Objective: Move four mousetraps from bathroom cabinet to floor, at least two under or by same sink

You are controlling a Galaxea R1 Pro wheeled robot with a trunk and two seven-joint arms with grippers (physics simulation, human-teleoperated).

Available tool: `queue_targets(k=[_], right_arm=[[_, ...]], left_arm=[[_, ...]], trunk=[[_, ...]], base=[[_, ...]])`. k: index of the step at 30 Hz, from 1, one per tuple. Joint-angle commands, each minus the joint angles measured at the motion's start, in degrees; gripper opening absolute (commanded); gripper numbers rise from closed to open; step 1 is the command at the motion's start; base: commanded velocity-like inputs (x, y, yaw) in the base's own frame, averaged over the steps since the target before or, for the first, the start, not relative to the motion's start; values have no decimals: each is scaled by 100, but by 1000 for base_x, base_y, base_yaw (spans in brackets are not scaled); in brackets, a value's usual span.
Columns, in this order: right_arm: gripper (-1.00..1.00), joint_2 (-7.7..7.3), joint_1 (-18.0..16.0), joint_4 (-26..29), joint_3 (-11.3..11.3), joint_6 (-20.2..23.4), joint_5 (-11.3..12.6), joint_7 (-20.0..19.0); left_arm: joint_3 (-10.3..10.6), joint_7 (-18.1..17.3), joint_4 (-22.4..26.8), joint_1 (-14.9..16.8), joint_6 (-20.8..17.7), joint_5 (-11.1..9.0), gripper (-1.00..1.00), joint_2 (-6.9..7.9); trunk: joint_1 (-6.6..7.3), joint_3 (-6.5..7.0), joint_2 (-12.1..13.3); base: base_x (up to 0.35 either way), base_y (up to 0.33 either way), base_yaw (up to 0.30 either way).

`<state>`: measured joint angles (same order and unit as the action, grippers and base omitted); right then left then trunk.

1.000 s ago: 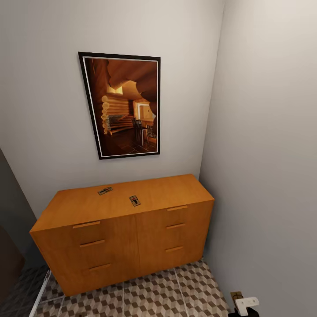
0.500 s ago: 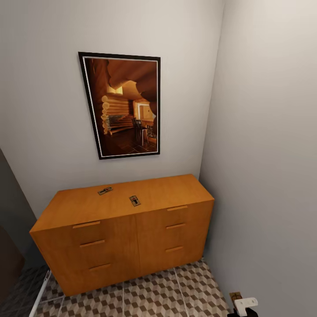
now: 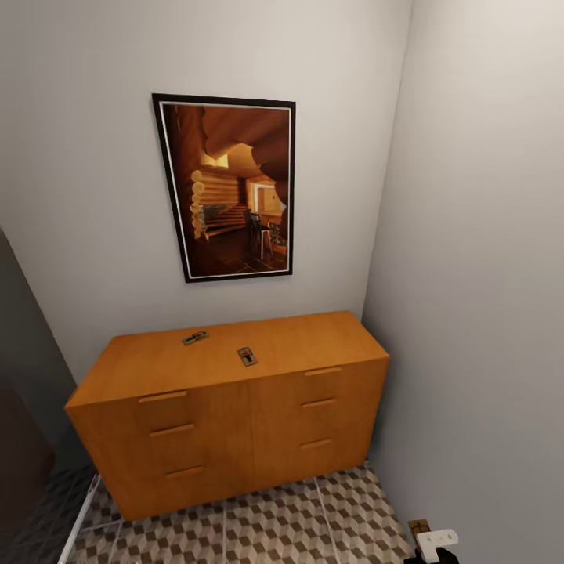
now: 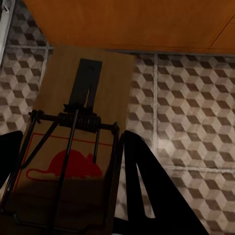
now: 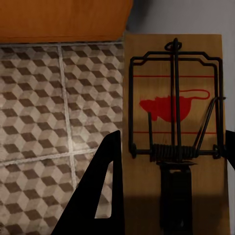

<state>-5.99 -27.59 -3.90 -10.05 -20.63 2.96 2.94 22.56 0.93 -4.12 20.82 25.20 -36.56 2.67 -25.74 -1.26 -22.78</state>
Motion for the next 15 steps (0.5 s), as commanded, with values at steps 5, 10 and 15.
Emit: queue_targets(k=[5, 10, 15], right_arm=[[-100, 2, -10, -23, -50, -37, 38, 4], [-100, 2, -8, -23, -50, -37, 38, 9], [-100, 2, -6, -23, -50, -37, 38, 39]], left_arm=[[38, 23, -18, 10, 21, 18, -100, -4], [38, 22, -18, 10, 20, 18, -100, -3], [38, 12, -18, 10, 20, 18, -100, -3]], trunk=[[-4, -13, -14], [-4, -13, -14], [-4, -13, -14]], base=[[0, 0, 244], [0, 0, 254], [0, 0, 258]])
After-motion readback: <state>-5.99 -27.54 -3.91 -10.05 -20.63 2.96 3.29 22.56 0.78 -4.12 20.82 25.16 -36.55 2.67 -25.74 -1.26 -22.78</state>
